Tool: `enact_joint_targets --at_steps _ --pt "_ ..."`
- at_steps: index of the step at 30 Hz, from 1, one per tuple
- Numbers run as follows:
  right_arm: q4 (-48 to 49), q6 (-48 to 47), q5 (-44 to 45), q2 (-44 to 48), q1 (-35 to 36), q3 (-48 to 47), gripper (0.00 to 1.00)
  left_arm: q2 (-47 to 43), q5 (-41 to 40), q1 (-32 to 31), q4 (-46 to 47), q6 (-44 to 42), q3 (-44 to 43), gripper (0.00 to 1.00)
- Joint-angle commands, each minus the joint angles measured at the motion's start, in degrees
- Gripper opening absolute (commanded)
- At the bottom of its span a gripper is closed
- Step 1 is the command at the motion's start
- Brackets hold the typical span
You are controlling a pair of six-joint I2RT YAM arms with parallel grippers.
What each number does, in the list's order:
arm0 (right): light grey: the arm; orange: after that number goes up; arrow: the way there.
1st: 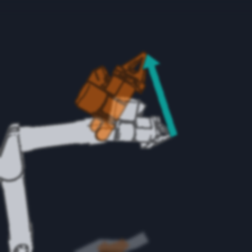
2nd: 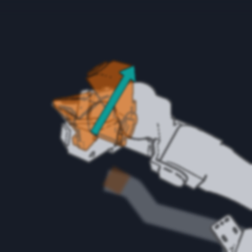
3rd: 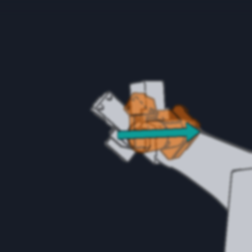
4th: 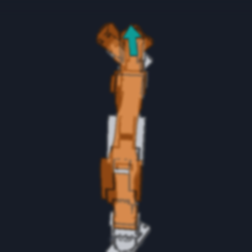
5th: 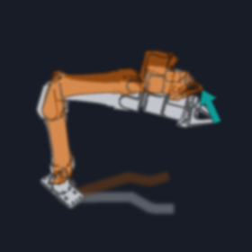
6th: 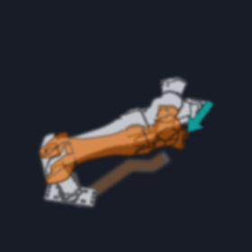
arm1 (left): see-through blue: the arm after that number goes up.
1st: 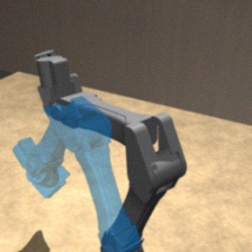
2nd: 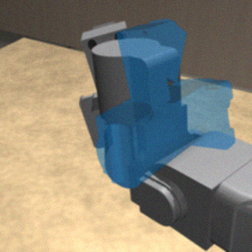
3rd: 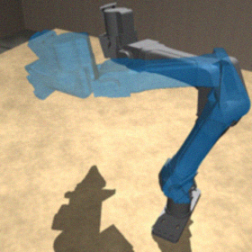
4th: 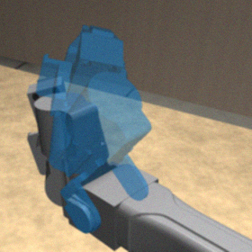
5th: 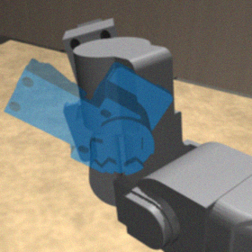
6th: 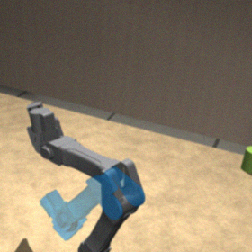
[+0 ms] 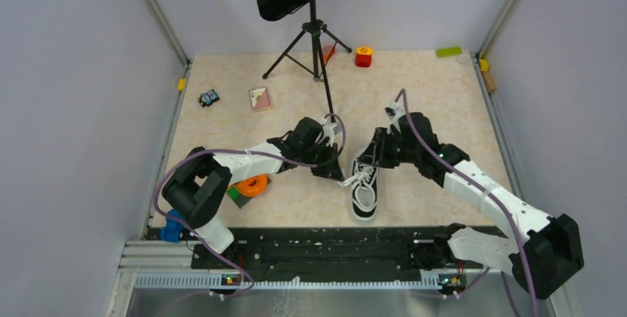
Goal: Tie the shoes
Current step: Tie the shoelace on the shoe.
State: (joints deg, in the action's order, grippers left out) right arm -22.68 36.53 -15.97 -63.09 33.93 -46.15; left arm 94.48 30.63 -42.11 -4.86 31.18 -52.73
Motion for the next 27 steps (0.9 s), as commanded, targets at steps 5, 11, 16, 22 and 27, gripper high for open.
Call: enact_joint_targets --at_steps 5,11,16,22,27 --pt "5.4 2.2 -0.4 3.3 -10.3 7.3 0.44 -0.5 0.4 -0.3 -1.0 -2.1 -3.3 0.00" --pt "7.7 1.8 -1.5 -0.3 -10.3 8.0 0.52 -0.3 0.6 -0.3 -1.1 -2.1 -3.6 0.00" --pt "8.4 1.5 -1.7 -0.9 -10.2 7.5 0.52 -0.3 0.8 -0.3 -1.3 -2.1 -3.6 0.00" --pt "7.9 2.7 0.4 4.7 -9.8 7.5 0.49 -0.5 0.5 -0.9 -1.7 -2.6 -4.2 0.00" --pt "7.5 3.7 0.3 5.1 -7.7 8.1 0.47 0.6 0.9 -2.2 -2.1 -2.7 -6.3 0.00"
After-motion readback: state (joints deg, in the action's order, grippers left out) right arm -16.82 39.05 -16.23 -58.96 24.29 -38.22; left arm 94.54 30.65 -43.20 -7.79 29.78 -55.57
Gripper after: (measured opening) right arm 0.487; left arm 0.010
